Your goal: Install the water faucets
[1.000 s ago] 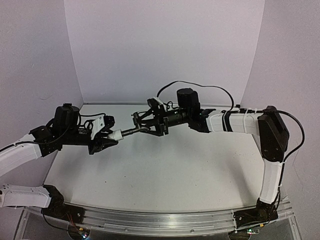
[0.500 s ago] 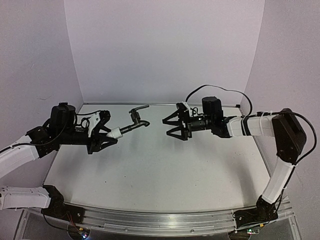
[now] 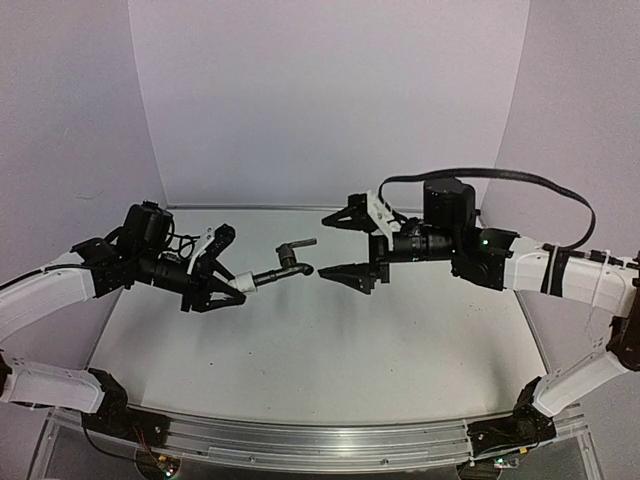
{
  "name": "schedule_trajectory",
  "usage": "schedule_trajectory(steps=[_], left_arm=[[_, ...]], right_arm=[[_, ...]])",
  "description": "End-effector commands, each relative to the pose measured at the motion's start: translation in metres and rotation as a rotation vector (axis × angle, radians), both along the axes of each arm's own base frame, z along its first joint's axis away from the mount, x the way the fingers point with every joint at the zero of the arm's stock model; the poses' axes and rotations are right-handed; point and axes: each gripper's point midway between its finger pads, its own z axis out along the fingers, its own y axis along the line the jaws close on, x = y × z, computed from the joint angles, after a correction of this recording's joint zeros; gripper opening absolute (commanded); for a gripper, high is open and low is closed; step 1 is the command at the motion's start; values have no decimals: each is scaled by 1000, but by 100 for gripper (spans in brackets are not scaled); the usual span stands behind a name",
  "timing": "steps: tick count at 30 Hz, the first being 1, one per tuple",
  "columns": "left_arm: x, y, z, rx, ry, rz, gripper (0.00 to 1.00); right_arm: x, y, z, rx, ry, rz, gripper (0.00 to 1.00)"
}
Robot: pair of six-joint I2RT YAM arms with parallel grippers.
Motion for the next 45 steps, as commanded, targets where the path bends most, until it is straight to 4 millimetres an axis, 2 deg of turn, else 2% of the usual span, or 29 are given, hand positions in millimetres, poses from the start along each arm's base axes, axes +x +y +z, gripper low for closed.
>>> schedule_trajectory(steps=[1, 3, 9, 15, 19, 23, 26, 29, 31, 34, 37, 41, 45], left_arm=[[-9, -10, 43, -109, 1, -85, 0], [-10, -10, 44, -115, 7, -90, 0], [-14, -13, 47, -128, 33, -116, 0], [-15, -14, 48, -133, 35, -132, 0], [-17, -14, 48, -136, 33, -146, 0], [-18, -14, 46, -135, 28, -157, 0], [-11, -13, 45, -115, -5, -128, 0], [5, -9, 47, -74, -104, -55, 0], [21, -3, 47, -28, -183, 19, 0], [47, 5, 48, 40, -272, 126, 0], [61, 10, 47, 92, -341, 174, 0], [71, 15, 43, 132, -374, 211, 0], [71, 18, 38, 125, -385, 231, 0]], right_arm=[[-10, 9, -15, -79, -390, 149, 92], [-17, 15, -23, -90, -481, 203, 92], [-15, 39, -35, -119, -522, 231, 85], [-6, 55, -37, -116, -460, 216, 71], [5, 62, -46, -135, -421, 182, 57], [6, 67, -47, -123, -356, 183, 35], [3, 70, -45, -106, -269, 190, 20], [-1, 71, -41, -88, -118, 176, 1], [3, 72, -40, -80, 36, 129, 0], [11, 74, -35, -56, 360, 32, 0], [2, 76, -39, -65, 662, 48, 0], [-17, 79, -40, -129, 1079, 169, 0], [-13, 84, -32, -197, 1409, 216, 0]])
